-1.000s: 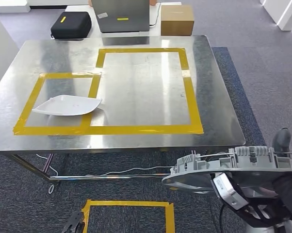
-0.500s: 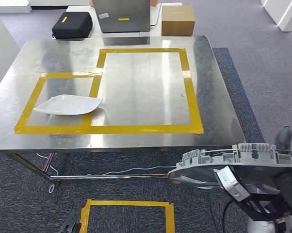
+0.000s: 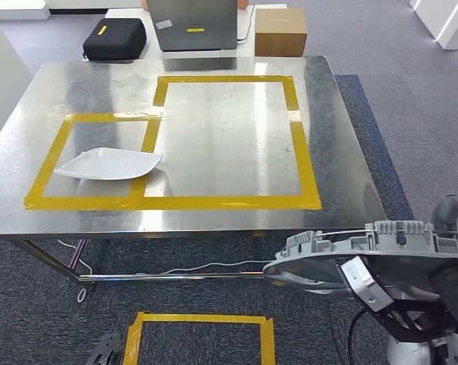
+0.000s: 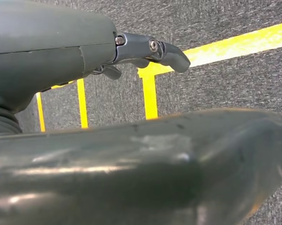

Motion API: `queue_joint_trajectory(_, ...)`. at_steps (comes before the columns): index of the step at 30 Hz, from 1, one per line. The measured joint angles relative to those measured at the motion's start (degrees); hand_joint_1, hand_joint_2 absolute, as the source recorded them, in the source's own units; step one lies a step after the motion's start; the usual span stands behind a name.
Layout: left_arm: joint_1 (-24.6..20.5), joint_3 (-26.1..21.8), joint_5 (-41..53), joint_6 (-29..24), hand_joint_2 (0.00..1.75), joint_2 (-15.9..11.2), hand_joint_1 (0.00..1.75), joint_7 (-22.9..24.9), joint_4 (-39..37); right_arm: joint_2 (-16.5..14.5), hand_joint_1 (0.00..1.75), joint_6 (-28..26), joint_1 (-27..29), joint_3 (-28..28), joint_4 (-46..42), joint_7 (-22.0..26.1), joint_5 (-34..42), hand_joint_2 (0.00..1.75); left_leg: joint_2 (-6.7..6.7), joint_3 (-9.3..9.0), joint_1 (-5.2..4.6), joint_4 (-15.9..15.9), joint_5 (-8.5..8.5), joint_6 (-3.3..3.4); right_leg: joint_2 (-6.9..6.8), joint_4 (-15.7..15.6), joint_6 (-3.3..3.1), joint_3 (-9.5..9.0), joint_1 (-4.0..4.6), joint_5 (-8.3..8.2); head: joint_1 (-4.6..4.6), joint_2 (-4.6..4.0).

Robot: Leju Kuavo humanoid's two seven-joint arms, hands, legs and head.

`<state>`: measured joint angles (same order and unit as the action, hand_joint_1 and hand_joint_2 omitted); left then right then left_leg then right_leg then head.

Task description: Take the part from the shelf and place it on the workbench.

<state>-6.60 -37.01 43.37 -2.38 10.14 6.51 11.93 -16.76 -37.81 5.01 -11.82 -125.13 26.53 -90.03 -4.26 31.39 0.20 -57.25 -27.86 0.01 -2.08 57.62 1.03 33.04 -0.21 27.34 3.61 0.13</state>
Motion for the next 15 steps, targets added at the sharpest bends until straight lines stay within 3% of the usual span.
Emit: queue_joint_trajectory(15, 0.00, -0.49, 0.01, -0.18, 0.00, 0.00, 0.00, -0.03, 0.01, 0.00, 1.75, 0.00, -0.01, 0.00, 0.25, -0.14, 0.00, 1.75, 0.00, 0.00, 0.00, 0.00, 0.00, 0.00, 0.00, 0.00, 0.00, 0.00, 0.00, 0.00, 0.00, 0.00)
